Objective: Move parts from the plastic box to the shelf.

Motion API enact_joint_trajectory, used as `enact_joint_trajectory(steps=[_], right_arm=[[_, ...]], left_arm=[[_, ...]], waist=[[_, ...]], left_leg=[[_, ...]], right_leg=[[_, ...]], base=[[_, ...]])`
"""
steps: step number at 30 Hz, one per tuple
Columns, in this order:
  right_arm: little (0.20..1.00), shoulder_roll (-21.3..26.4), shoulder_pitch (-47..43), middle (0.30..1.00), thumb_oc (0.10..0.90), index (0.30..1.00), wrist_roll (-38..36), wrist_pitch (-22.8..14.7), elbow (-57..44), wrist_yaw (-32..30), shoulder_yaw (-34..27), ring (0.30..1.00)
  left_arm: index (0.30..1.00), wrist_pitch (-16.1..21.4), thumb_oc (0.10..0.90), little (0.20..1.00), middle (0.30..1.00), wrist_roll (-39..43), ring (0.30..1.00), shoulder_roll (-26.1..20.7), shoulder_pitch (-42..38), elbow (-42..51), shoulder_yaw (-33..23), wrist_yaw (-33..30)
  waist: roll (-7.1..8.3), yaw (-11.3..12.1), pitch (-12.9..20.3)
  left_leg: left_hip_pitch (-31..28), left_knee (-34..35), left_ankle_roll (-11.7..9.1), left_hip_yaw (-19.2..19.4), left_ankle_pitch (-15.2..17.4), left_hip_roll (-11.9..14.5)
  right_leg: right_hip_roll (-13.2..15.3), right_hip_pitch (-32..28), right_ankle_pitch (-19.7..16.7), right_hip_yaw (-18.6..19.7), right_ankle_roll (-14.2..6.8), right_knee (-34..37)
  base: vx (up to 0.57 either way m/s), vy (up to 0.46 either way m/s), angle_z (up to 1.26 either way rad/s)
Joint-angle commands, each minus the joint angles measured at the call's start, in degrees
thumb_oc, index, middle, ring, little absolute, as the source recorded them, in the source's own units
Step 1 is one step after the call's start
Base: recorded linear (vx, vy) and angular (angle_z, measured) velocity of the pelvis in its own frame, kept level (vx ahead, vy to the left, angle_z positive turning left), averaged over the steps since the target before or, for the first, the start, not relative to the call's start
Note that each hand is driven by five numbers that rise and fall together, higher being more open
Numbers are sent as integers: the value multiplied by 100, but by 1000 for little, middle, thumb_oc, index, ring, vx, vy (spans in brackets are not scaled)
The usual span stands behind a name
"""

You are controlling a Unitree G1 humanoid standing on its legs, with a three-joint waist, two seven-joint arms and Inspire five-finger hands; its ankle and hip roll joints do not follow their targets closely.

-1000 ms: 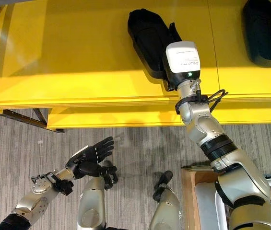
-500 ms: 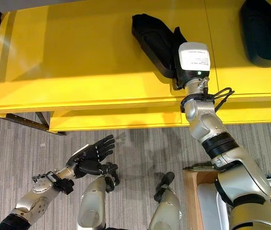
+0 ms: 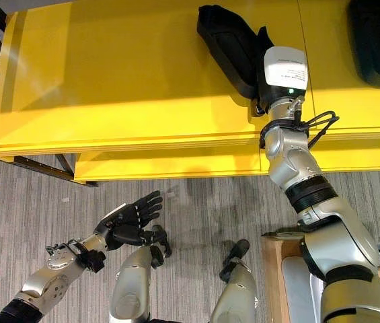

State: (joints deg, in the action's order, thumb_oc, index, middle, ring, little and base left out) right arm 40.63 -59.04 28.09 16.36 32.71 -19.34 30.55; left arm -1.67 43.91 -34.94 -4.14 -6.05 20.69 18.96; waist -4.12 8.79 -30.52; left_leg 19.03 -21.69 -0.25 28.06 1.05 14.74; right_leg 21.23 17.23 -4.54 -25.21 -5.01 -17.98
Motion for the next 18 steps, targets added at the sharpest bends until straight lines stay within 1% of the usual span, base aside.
enact_joint_trajectory(steps=[1, 2, 4, 7, 8, 10, 14, 15, 16, 17, 18], right_arm=[[300, 252, -935, 300, 400, 300, -411, 24, 85, -503, -324, 300], [300, 154, -902, 300, 400, 300, -993, 95, 70, -638, -432, 300], [300, 57, -859, 300, 400, 300, -1164, 14, 108, -677, -574, 300], [300, -47, -864, 300, 400, 300, -1101, -49, 139, -701, -670, 300], [300, -110, -903, 300, 400, 300, -1079, 3, 100, -670, -714, 300], [300, -192, -966, 300, 400, 300, -950, 0, 106, -638, -696, 300], [300, -234, -1069, 300, 400, 300, -885, 23, 103, -608, -576, 300], [300, -242, -1058, 300, 400, 300, -897, 32, 104, -610, -559, 300], [300, -267, -1057, 300, 400, 300, -1020, 85, 74, -643, -530, 300], [300, -268, -1070, 300, 400, 300, -1015, 86, 61, -656, -529, 300], [300, -275, -1070, 300, 400, 300, -983, 58, 63, -676, -521, 300]], left_arm=[[1000, 175, 900, 1000, 1000, 267, 1000, -59, -53, 962, 70, 38], [1000, 152, 900, 1000, 1000, 249, 1000, -37, -60, 972, 77, 13], [1000, 107, 900, 1000, 1000, 246, 1000, -42, -77, 1011, 77, -17], [1000, 73, 900, 1000, 1000, 211, 1000, -55, -127, 1056, 96, -120], [1000, 39, 900, 1000, 1000, 297, 1000, -68, -183, 1083, 97, -212], [1000, -48, 900, 1000, 1000, 315, 1000, -58, -264, 1096, 93, -280], [1000, -72, 900, 1000, 1000, 320, 1000, -38, -313, 1081, 104, -365], [1000, -74, 900, 1000, 1000, 332, 1000, -36, -304, 1075, 116, -373], [1000, -82, 900, 1000, 1000, 352, 1000, -22, -318, 1073, 118, -409], [1000, -79, 900, 1000, 1000, 353, 1000, -21, -333, 1074, 109, -411], [1000, -92, 900, 1000, 1000, 354, 1000, -15, -343, 1077, 111, -413]], waist=[[-246, 172, 73], [-256, 168, 73], [-273, 169, 73], [-290, 176, 73], [-308, 182, 73], [-328, 190, 73], [-362, 185, 73], [-359, 179, 73], [-369, 171, 73], [-375, 172, 73], [-379, 171, 73]], left_leg=[[-363, 479, -279, -638, 421, -301], [-359, 479, -283, -631, 423, -303], [-335, 475, -287, -642, 422, -310], [-317, 482, -280, -645, 419, -323], [-234, 511, -222, -587, 304, -309], [-206, 527, -213, -598, 300, -330], [-181, 527, -209, -581, 308, -337], [-250, 496, -264, -635, 420, -359], [-236, 493, -264, -629, 419, -361], [-165, 518, -210, -570, 312, -340], [-156, 513, -210, -571, 314, -341]], right_leg=[[42, 299, 1221, 225, -418, -1117], [43, 304, 1236, 216, -412, -1127], [45, 323, 1240, 219, -408, -1141], [44, 343, 1249, 216, -402, -1164], [17, 423, 1148, 166, -322, -1133], [-10, 458, 1133, 184, -318, -1110], [-11, 497, 1133, 195, -311, -1119], [8, 439, 1238, 249, -386, -1169], [12, 455, 1230, 251, -386, -1166], [0, 519, 1130, 198, -315, -1124], [4, 528, 1127, 201, -316, -1125]], base=[[0, 0, 0], [0, 0, 0], [0, 0, 0], [-17, -1, 1], [-50, -4, 1], [-26, -1, 1], [28, 10, -3], [80, 21, -1], [0, 0, 0], [-46, 12, 0], [-48, 7, 1]])
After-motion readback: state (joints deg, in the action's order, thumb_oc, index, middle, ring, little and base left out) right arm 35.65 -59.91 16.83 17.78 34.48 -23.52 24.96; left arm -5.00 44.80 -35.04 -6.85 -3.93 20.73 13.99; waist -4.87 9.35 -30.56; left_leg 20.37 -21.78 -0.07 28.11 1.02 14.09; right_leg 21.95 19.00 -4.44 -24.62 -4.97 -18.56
